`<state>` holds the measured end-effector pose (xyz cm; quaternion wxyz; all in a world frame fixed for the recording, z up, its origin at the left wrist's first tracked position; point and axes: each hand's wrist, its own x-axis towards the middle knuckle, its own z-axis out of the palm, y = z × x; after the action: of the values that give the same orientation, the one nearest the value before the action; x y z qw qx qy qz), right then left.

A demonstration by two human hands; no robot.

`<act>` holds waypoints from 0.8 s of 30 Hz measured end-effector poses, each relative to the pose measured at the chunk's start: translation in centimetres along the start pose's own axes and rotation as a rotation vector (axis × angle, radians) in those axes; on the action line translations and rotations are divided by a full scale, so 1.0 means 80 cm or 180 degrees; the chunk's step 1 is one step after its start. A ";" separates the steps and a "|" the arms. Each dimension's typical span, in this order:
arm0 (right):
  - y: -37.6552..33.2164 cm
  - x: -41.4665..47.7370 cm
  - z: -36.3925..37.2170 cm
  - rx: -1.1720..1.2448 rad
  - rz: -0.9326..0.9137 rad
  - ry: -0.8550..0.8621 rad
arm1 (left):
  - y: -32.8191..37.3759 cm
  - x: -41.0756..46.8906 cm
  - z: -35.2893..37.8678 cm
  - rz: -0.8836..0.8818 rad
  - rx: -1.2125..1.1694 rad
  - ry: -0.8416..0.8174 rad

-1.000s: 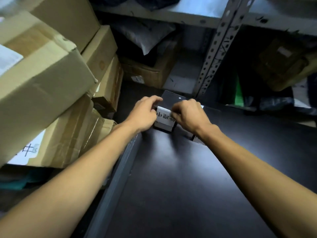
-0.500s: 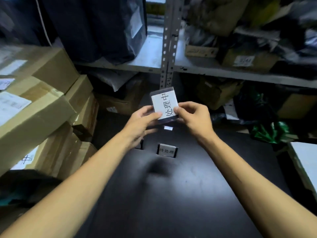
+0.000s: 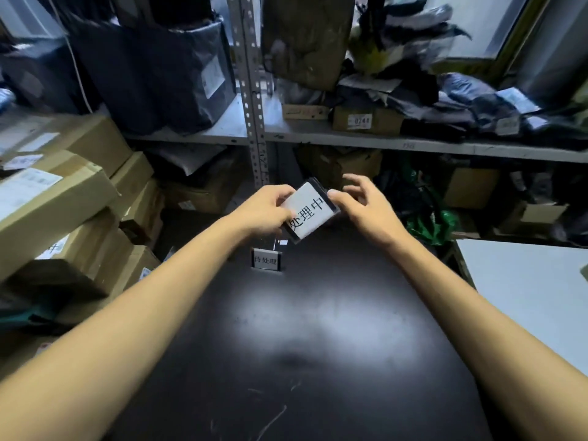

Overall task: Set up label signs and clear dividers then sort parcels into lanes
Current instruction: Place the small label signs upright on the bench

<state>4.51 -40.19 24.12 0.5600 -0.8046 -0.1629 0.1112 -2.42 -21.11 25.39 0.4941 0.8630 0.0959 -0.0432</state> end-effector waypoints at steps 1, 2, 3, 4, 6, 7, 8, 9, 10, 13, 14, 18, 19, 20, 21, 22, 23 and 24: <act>-0.009 -0.002 -0.012 -0.0085 -0.0159 -0.0183 | 0.012 -0.004 -0.002 0.0115 0.0308 -0.0077; -0.016 -0.002 -0.020 -0.0159 -0.0295 -0.0453 | 0.023 -0.006 -0.003 0.0231 0.0550 -0.0147; -0.023 -0.004 -0.025 -0.0249 -0.0386 -0.0733 | 0.032 -0.008 -0.005 0.0333 0.0751 -0.0203; -0.027 -0.007 -0.026 -0.0319 -0.0439 -0.0937 | 0.038 -0.009 -0.007 0.0424 0.0918 -0.0242; -0.027 -0.010 -0.025 -0.0513 -0.0571 -0.0945 | 0.042 -0.006 -0.011 0.0550 0.1073 -0.0241; -0.025 -0.011 -0.025 -0.0629 -0.0590 -0.0816 | 0.039 -0.004 -0.011 0.0577 0.1015 -0.0209; -0.022 -0.012 -0.026 -0.0674 -0.0618 -0.0684 | 0.036 -0.002 -0.011 0.0593 0.0886 -0.0134; -0.019 -0.014 -0.027 -0.0677 -0.0610 -0.0561 | 0.032 0.001 -0.011 0.0603 0.0741 -0.0015; -0.016 -0.015 -0.029 -0.0632 -0.0569 -0.0483 | 0.027 0.003 -0.010 0.0613 0.0614 0.0128; -0.014 -0.015 -0.037 -0.0637 -0.0474 -0.0404 | 0.010 0.010 -0.012 0.0609 0.0267 0.0307; -0.013 -0.013 -0.040 -0.0627 -0.0479 -0.0425 | 0.007 0.012 -0.013 0.0605 0.0183 0.0238; -0.004 0.002 -0.040 -0.0725 -0.0418 -0.0541 | 0.006 0.032 -0.018 0.0617 0.0276 0.0160; -0.002 0.007 -0.039 -0.0782 -0.0390 -0.0533 | 0.007 0.037 -0.018 0.0634 0.0306 0.0189; -0.001 0.010 -0.038 -0.0863 -0.0390 -0.0514 | 0.007 0.039 -0.015 0.0648 0.0324 0.0201; 0.002 0.014 -0.036 -0.0989 -0.0431 -0.0488 | 0.006 0.042 -0.010 0.0641 0.0366 0.0205; 0.008 0.021 -0.034 -0.1124 -0.0475 -0.0449 | 0.003 0.047 -0.003 0.0621 0.0453 0.0208; 0.015 0.027 -0.032 -0.1243 -0.0493 -0.0407 | 0.000 0.053 0.005 0.0584 0.0568 0.0233; 0.023 0.032 -0.028 -0.1359 -0.0499 -0.0379 | -0.006 0.056 0.013 0.0526 0.0657 0.0288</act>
<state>7.95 -41.75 23.17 0.3735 -0.8817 -0.2775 0.0776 1.91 -21.22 23.67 0.3997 0.9153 0.0417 0.0269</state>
